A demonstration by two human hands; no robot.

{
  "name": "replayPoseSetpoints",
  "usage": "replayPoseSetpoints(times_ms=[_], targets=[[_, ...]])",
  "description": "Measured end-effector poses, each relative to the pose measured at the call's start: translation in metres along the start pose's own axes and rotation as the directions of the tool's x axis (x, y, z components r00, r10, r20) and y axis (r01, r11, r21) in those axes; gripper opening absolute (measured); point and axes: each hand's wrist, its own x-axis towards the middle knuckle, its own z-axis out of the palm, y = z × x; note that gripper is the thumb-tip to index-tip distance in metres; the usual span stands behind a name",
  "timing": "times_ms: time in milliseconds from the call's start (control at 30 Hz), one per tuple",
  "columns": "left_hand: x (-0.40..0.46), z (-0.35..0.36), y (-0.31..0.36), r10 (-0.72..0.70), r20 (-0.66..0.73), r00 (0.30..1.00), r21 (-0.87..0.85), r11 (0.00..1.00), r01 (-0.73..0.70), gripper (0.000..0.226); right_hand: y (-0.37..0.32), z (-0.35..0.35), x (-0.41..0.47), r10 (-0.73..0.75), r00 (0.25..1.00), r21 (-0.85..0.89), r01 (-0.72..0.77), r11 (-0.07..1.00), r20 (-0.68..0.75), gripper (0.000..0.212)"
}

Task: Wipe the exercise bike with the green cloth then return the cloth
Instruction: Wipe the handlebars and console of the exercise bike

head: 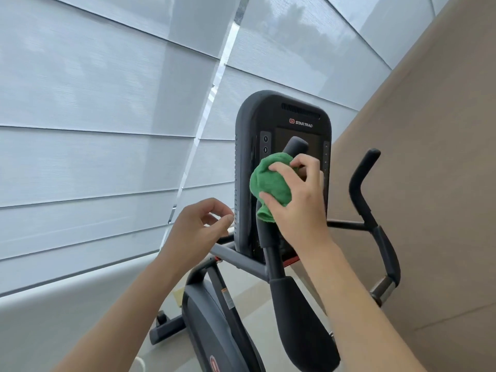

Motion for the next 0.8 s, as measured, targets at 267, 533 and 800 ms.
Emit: replayPoseSetpoints(times_ms=[267,533,800], targets=[[-0.005,-0.008,-0.005,0.010,-0.020,1.000,0.024,1.000,-0.010,0.012,-0.013,0.023,-0.052,-0.041,0.960,-0.253,0.114,0.961,0.276,0.030],[-0.014,-0.018,-0.010,0.019,-0.054,0.998,-0.004,1.000,-0.019,0.014,-0.023,-0.020,-0.035,-0.090,0.923,-0.179,0.167,0.970,0.373,0.037],[-0.010,-0.006,-0.009,0.051,-0.064,0.997,-0.023,0.998,-0.052,0.011,-0.028,0.021,0.033,-0.227,0.905,-0.662,0.419,0.621,0.360,0.028]])
